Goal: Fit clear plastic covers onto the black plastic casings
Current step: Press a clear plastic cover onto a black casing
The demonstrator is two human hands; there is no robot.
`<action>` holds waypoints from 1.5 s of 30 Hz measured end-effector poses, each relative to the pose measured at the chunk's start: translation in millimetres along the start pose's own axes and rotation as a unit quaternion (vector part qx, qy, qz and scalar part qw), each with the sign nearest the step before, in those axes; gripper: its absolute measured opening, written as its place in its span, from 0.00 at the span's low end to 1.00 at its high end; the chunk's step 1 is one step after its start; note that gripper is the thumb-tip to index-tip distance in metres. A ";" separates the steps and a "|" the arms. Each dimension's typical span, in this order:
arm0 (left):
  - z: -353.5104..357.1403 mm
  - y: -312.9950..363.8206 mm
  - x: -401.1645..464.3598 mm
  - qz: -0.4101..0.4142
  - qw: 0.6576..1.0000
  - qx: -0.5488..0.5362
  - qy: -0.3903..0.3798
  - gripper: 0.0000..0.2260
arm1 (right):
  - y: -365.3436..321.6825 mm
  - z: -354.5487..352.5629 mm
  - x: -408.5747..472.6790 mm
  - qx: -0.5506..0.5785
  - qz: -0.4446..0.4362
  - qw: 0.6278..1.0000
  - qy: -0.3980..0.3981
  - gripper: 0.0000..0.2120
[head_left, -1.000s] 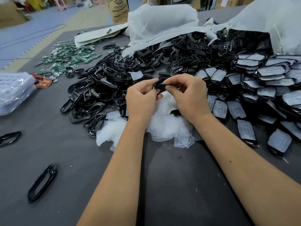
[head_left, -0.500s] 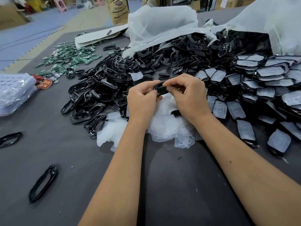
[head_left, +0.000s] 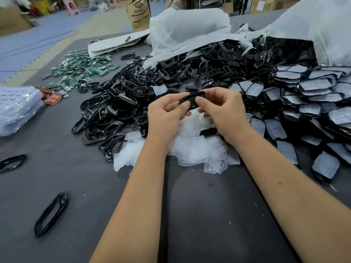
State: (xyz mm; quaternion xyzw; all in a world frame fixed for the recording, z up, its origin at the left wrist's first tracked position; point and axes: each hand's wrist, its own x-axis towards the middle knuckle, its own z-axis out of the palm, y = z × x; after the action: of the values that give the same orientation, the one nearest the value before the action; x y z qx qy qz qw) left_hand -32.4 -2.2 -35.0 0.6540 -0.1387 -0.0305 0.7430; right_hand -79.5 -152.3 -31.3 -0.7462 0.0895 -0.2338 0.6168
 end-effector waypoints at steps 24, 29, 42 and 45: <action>6.4 -0.3 -0.9 0.026 0.994 0.031 0.101 0.08 | 3.5 -5.7 1.4 -0.282 -0.077 0.951 0.101 0.16; 8.0 -2.7 0.4 -0.009 0.989 0.032 0.145 0.06 | 0.6 5.4 -3.9 -0.461 -0.055 0.886 0.015 0.20; 9.6 -0.3 -0.5 -0.008 0.987 0.021 0.158 0.06 | -6.4 5.2 -8.6 -0.201 -0.186 0.959 0.073 0.04; 9.2 -0.8 -0.5 -0.008 0.986 0.022 0.167 0.06 | -4.3 5.4 -6.3 -0.100 -0.158 0.980 0.072 0.03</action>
State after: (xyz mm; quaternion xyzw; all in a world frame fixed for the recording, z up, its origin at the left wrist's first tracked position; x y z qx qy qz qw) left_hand -35.1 -11.1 -34.9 0.6671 -0.0083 0.0761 0.7411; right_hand -83.2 -144.0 -29.4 -0.7898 0.0377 -0.3711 0.4868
